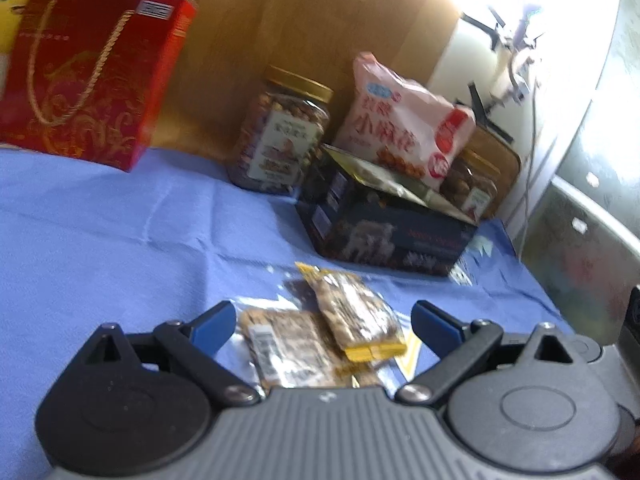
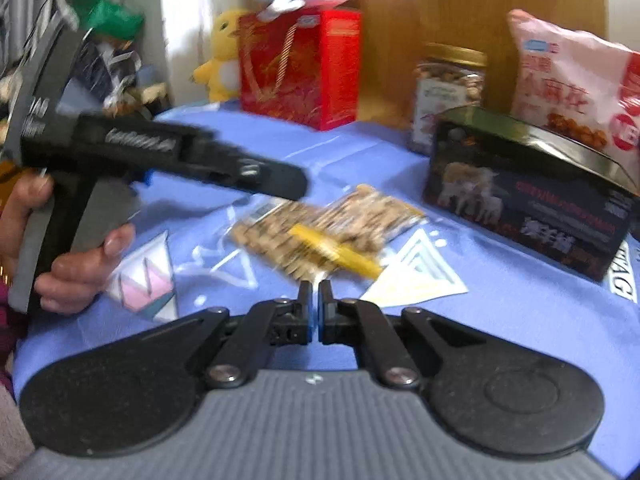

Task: Organize snacks
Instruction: 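Lift the peanut packet off the table with the right gripper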

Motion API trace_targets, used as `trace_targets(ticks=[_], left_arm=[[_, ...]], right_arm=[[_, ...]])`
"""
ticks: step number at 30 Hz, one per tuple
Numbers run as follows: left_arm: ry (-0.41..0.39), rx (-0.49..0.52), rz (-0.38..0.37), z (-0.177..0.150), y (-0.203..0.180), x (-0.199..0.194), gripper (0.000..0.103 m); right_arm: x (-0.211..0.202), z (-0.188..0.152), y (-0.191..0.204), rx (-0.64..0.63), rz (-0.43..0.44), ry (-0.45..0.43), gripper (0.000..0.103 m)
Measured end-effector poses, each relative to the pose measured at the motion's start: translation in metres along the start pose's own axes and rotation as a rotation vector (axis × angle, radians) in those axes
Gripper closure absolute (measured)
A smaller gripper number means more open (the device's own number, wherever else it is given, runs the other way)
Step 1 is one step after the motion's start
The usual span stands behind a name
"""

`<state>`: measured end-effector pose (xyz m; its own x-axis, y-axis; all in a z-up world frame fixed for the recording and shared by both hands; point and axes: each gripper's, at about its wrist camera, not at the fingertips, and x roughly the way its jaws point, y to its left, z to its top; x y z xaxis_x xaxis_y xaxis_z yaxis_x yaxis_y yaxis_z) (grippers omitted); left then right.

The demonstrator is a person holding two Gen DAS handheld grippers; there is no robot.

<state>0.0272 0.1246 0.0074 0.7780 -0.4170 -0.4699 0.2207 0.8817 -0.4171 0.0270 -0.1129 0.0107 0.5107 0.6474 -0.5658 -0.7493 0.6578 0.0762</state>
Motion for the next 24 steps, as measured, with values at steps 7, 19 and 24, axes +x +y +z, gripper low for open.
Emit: trace_targets(ticks=[7, 19, 24], left_arm=[[0.012, -0.022, -0.005, 0.001, 0.005, 0.004, 0.005], [0.005, -0.09, -0.058, 0.004, 0.015, 0.001, 0.005], [0.01, -0.088, -0.058, 0.004, 0.014, 0.003, 0.005]], right_arm=[[-0.006, 0.018, -0.024, 0.112, 0.003, -0.079, 0.059], [0.035, 0.029, -0.023, 0.121, 0.055, -0.018, 0.018], [0.046, 0.024, -0.026, 0.138, 0.039, 0.047, 0.041]])
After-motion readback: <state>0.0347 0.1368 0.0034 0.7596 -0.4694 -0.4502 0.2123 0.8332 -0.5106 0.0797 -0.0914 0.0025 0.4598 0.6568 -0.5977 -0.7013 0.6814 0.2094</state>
